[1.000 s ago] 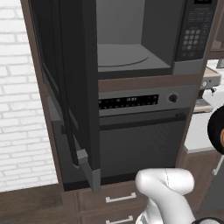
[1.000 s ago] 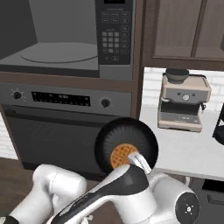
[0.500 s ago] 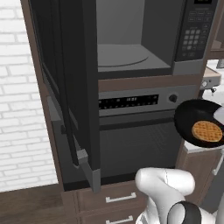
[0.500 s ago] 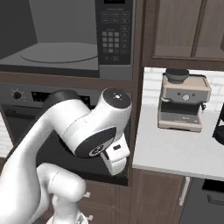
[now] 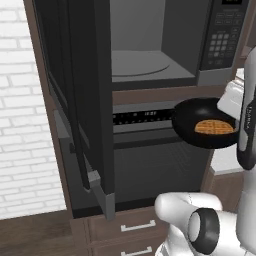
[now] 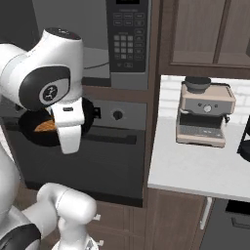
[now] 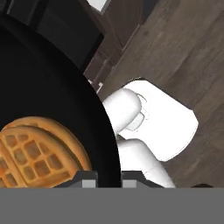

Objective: Open the microwave, place the bowl with waffle inside the microwave, then close the microwave door and turn it on.

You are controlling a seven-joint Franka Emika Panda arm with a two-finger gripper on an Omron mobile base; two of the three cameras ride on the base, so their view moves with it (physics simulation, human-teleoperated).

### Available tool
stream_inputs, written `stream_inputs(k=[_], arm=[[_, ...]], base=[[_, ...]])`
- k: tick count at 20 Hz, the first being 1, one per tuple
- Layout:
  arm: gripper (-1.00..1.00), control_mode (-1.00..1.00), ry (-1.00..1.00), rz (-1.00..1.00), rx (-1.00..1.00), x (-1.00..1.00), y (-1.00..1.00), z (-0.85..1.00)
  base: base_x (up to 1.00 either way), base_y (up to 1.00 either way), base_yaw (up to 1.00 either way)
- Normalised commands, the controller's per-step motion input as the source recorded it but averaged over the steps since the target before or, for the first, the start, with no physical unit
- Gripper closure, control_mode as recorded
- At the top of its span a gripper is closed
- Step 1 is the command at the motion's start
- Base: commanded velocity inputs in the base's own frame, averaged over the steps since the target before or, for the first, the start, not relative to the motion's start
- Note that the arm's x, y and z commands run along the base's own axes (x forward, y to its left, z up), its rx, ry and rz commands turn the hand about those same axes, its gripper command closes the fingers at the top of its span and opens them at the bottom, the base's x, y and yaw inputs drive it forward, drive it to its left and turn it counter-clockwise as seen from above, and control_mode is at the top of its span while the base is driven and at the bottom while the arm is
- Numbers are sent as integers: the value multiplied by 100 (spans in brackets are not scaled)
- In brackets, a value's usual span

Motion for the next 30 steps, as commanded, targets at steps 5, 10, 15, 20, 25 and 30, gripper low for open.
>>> stream_inputs(k=[5, 10, 15, 20, 25, 30], arm=[[100, -100, -2, -15, 0, 0, 91, 96], [100, -100, -17, -21, 0, 0, 67, 88], [100, -100, -26, -27, 0, 14, 48, 37], [100, -100, -17, -20, 2, 48, 50, 2], [100, -100, -14, -10, 9, 53, 37, 0], [100, -100, -15, 0, 17, 50, 11, -8]], base=[[0, 0, 0], [0, 0, 0], [0, 0, 0], [0, 0, 0], [0, 0, 0], [0, 0, 0]])
